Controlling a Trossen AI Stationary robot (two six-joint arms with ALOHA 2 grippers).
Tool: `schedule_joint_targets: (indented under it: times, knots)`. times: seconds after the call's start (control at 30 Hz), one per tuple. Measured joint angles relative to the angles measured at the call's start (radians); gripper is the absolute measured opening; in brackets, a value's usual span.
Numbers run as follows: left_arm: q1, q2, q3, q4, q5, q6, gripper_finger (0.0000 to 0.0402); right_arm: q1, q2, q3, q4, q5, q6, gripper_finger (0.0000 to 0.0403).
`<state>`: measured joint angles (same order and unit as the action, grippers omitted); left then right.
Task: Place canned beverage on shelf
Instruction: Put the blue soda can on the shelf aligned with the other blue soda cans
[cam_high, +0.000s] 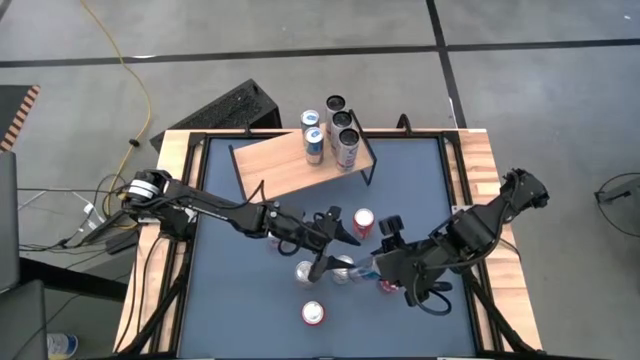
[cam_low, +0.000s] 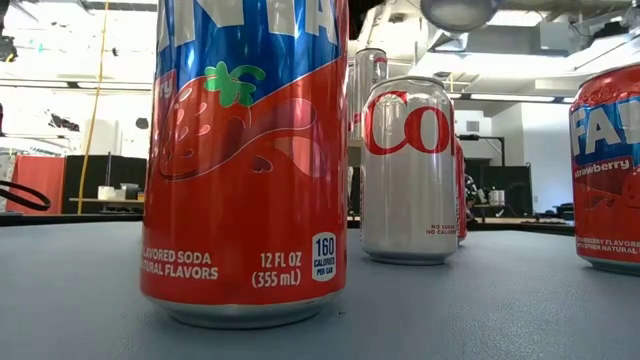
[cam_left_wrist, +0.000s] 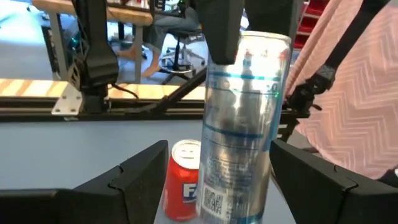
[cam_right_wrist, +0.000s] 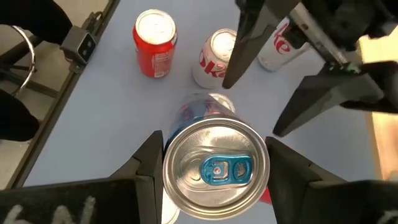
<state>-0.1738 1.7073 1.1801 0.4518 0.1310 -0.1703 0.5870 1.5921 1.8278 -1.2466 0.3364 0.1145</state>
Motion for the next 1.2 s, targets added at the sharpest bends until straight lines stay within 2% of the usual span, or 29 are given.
schedule_joint_targets:
  times: [0.4, 0.7, 1.2]
  knots:
    - [0.0, 0.014, 0.038, -0.005, 0.048, -0.022, 0.027, -0.041, 0.007, 0.0, 0.03, -0.023, -0.036, 0.0182]
    - [-0.003, 0.013, 0.09, -0.183, 0.048, 0.0, 0.027, -0.051, 0.047, -0.001, 0.017, -0.03, -0.066, 0.0183]
    - [-0.007, 0.066, 0.091, -0.065, 0.09, -0.034, 0.027, -0.06, 0.045, -0.001, 0.081, -0.052, -0.106, 0.0183]
